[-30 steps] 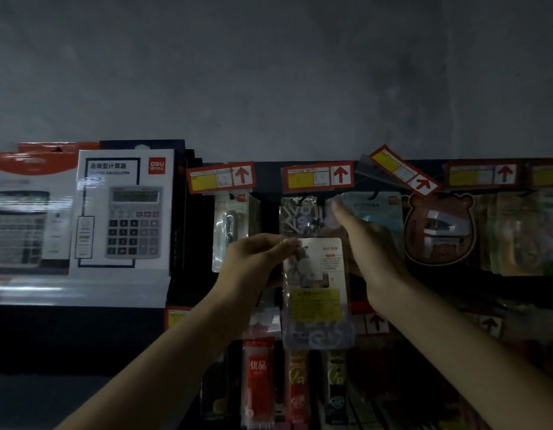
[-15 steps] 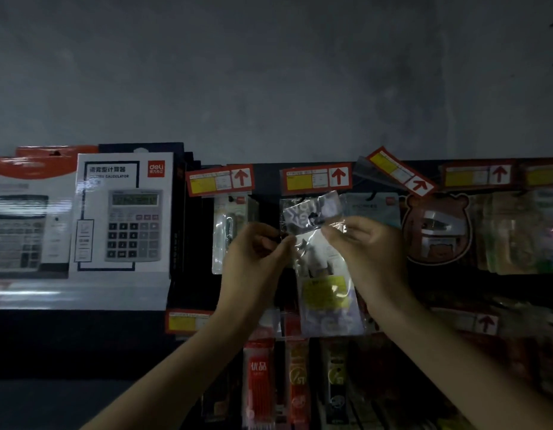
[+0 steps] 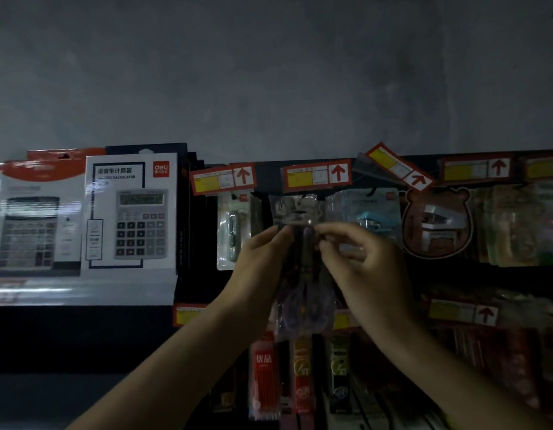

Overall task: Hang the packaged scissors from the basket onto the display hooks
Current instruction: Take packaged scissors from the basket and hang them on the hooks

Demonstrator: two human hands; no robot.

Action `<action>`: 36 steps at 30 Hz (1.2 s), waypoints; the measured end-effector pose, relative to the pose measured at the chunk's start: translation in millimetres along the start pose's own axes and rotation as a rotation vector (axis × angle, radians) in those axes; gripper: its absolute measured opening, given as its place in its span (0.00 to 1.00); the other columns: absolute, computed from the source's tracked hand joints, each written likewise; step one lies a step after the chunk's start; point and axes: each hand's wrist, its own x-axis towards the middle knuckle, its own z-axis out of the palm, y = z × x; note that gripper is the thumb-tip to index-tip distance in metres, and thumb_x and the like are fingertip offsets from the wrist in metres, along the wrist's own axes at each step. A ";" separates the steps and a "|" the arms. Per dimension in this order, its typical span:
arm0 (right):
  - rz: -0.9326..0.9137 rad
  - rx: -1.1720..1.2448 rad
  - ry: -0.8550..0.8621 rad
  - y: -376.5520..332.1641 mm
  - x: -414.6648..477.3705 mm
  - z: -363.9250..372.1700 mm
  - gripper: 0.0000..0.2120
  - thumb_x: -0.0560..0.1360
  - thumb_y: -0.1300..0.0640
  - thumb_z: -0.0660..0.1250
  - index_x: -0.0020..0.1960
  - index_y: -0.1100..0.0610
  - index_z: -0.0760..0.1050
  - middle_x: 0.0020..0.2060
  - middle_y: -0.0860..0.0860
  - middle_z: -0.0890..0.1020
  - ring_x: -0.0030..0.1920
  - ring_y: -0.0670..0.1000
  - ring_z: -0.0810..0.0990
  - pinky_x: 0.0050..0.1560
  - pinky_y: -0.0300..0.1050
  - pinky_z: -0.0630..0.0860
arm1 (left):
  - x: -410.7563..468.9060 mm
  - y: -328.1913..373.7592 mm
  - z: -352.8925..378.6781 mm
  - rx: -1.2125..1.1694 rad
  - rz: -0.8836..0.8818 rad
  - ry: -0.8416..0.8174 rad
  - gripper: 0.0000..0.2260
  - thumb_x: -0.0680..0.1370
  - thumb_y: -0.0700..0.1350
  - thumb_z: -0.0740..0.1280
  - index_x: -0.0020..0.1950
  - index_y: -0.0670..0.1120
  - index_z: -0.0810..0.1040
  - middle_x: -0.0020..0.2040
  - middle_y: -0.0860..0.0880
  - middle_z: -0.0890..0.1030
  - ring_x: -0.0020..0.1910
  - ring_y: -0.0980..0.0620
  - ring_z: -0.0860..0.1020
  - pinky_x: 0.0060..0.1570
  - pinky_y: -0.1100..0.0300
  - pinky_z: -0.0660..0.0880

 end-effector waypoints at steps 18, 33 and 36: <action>0.364 0.123 -0.032 25.3 39.2 -15.3 0.13 0.81 0.52 0.67 0.45 0.61 0.78 0.34 0.56 0.74 0.37 0.54 0.72 0.40 0.48 0.67 | 45.5 9.0 -0.7 0.211 0.066 0.193 0.08 0.82 0.45 0.66 0.60 0.45 0.79 0.57 0.39 0.83 0.57 0.40 0.83 0.56 0.51 0.81; 0.363 0.159 0.096 25.9 60.6 2.0 0.12 0.78 0.49 0.72 0.50 0.59 0.84 0.47 0.59 0.86 0.52 0.59 0.83 0.45 0.49 0.81 | 67.1 57.1 14.4 0.174 0.168 0.177 0.12 0.82 0.44 0.63 0.63 0.47 0.82 0.37 0.51 0.83 0.41 0.52 0.79 0.41 0.60 0.73; 0.358 0.193 0.089 27.2 74.3 10.8 0.11 0.79 0.49 0.71 0.49 0.56 0.84 0.44 0.54 0.86 0.49 0.56 0.84 0.50 0.54 0.81 | 67.7 63.9 14.6 0.196 0.163 0.175 0.16 0.80 0.37 0.62 0.63 0.49 0.82 0.37 0.49 0.82 0.35 0.53 0.79 0.33 0.67 0.73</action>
